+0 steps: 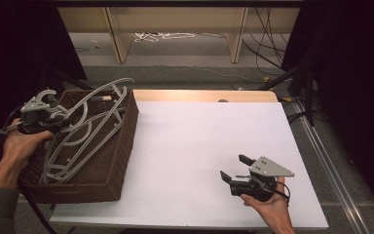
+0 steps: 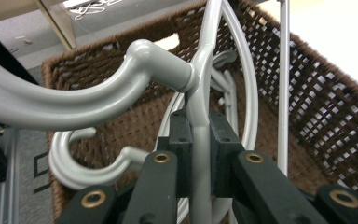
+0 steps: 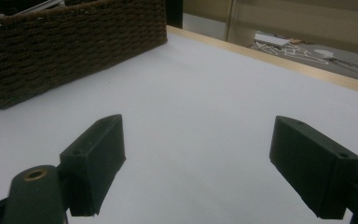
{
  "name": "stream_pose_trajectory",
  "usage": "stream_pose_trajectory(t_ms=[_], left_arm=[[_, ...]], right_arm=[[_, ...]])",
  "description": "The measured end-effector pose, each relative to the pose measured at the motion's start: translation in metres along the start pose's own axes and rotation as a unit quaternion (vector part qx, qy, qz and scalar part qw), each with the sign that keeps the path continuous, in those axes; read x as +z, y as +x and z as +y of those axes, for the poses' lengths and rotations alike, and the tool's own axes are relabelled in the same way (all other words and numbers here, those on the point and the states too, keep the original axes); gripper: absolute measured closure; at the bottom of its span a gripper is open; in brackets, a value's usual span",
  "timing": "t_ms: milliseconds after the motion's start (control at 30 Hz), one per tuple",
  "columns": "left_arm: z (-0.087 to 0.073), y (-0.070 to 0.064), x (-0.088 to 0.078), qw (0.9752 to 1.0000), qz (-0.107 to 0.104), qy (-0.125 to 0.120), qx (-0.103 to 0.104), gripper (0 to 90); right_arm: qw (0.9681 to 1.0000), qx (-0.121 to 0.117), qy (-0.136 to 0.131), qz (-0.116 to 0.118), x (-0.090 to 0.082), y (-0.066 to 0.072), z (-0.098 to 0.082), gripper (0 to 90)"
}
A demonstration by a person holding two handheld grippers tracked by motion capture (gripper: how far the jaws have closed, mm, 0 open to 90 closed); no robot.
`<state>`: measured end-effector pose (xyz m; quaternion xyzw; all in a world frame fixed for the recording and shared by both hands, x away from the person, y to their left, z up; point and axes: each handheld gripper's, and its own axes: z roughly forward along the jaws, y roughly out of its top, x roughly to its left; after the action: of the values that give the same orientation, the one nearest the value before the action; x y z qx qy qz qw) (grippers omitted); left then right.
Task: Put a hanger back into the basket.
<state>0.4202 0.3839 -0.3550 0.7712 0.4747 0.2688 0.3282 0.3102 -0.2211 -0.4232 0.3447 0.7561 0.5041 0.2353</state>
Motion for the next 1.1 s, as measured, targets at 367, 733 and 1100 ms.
stream_pose_trajectory(t_ms=[367,733,1100], left_arm=[[-0.017,0.006,0.007,0.9996,0.016,0.024,-0.005,81.7],[-0.018,0.0,0.02,0.9981,0.033,0.052,-0.001,81.7],[-0.019,-0.006,0.034,0.9959,0.046,0.075,0.021,81.5]], right_arm=[[1.0,0.005,0.006,0.003,0.0,0.001,0.0,18.9],[1.0,0.0,0.001,-0.001,0.001,-0.001,-0.001,19.0],[1.0,0.001,0.0,-0.001,0.001,-0.001,-0.001,19.2]])
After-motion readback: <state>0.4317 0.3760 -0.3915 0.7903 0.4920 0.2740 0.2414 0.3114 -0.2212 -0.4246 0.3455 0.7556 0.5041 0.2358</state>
